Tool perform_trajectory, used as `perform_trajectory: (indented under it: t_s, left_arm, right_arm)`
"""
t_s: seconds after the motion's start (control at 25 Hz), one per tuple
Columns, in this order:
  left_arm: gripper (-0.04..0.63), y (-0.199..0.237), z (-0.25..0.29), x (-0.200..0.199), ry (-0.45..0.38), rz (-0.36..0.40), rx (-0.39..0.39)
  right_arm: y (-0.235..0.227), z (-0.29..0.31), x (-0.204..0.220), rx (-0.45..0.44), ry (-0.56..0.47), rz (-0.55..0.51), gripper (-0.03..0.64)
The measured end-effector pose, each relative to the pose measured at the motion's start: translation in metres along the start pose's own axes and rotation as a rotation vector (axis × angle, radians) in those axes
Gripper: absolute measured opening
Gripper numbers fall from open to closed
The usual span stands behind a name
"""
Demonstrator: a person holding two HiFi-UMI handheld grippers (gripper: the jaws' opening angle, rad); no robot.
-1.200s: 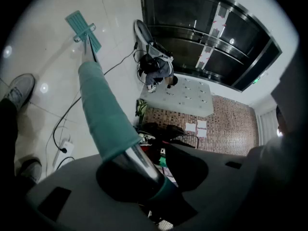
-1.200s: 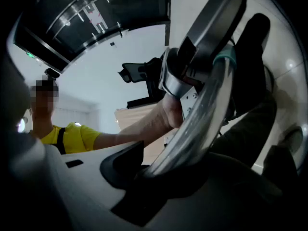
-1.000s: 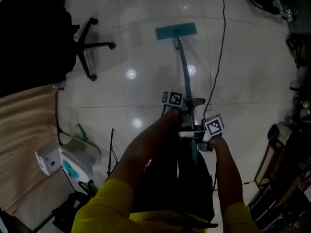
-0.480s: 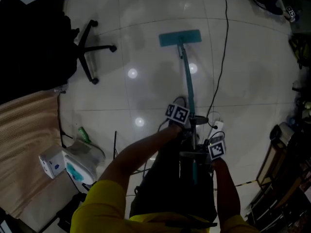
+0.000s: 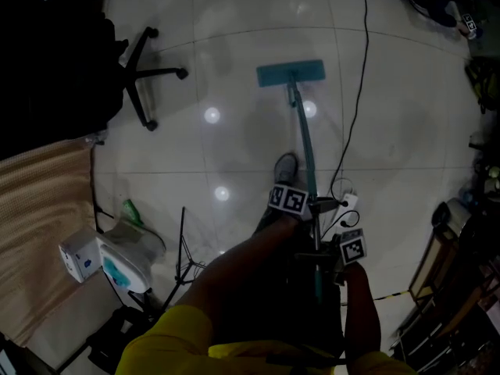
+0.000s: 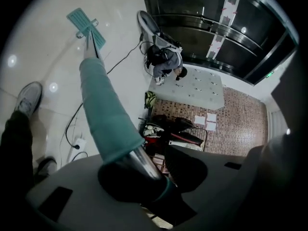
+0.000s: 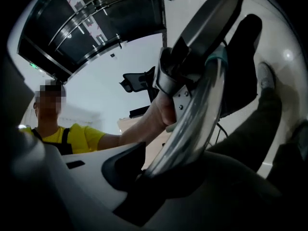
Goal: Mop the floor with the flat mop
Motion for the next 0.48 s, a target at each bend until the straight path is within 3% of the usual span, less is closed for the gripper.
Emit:
perform_trajectory:
  t_s: [0.16, 0.32, 0.48]
  left_arm:
    - [0.149, 0.037, 0.003, -0.106, 0.023, 0.081, 0.027]
    - [0.152, 0.053, -0.005, -0.161, 0.143, 0.141, -0.027]
    - [0.143, 0.037, -0.015, -0.148, -0.013, 0.097, 0.02]
  right_arm:
    - [-0.011, -0.001, -0.109, -0.02, -0.041, -0.049, 0.109]
    - [-0.009, 0.017, -0.163, -0.015, -0.064, -0.058, 0.092]
    - [0.012, 0.024, -0.141, -0.112, -0.088, -0.012, 0.083]
Point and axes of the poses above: the fingertips, and each gripper's own axes: z forward along the fingers, y to its left, x out of its underside, the point moved 6 cm from there along -z, backward along the fingers, and after that the axes turned 12 degrees about z, right-handed, at the moved point
